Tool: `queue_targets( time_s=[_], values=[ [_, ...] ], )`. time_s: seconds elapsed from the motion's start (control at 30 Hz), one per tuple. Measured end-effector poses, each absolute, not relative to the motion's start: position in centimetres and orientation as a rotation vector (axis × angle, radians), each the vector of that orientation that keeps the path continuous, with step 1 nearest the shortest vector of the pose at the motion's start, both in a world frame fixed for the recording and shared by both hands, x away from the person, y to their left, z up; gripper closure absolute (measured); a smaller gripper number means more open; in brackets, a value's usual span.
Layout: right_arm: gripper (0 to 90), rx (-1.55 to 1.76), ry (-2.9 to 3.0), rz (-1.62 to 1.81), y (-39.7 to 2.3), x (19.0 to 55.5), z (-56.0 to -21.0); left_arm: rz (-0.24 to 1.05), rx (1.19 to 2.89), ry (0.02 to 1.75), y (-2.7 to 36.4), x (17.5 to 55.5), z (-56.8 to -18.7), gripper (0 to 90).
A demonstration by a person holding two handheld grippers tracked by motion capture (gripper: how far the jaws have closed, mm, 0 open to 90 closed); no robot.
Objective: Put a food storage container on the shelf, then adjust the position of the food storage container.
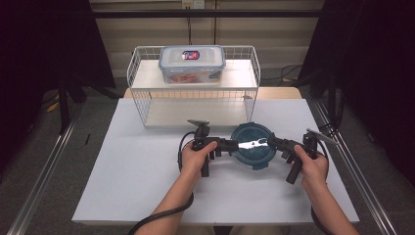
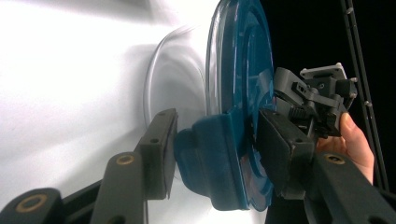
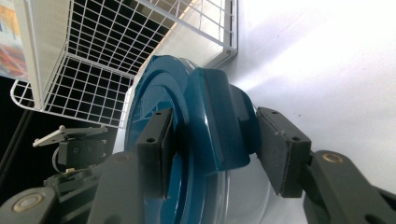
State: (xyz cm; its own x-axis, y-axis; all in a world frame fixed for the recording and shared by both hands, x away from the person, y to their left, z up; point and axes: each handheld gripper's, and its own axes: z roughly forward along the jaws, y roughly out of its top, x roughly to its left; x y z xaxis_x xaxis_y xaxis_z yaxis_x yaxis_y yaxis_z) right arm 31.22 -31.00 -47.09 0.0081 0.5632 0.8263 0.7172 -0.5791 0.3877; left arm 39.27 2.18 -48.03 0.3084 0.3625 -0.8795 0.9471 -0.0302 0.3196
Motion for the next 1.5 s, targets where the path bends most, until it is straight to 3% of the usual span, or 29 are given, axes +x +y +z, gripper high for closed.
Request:
queue_targets(
  time_s=[0.57,0.63,1.5],
  values=[
    [49.1,-2.056,-1.327,-1.626,-29.5,31.5,-47.0,-0.734,1.540,1.225,4.6,39.5,-46.8,52.6],
    [49.4,-2.048,-1.316,-1.633,-29.5,31.6,-47.1,-0.751,1.549,1.225,5.0,39.6,-46.7,57.9],
    [49.5,-1.974,-1.331,-1.654,-27.4,32.3,-44.3,-0.714,1.551,1.219,7.6,39.5,-43.7,58.1]
  ],
)
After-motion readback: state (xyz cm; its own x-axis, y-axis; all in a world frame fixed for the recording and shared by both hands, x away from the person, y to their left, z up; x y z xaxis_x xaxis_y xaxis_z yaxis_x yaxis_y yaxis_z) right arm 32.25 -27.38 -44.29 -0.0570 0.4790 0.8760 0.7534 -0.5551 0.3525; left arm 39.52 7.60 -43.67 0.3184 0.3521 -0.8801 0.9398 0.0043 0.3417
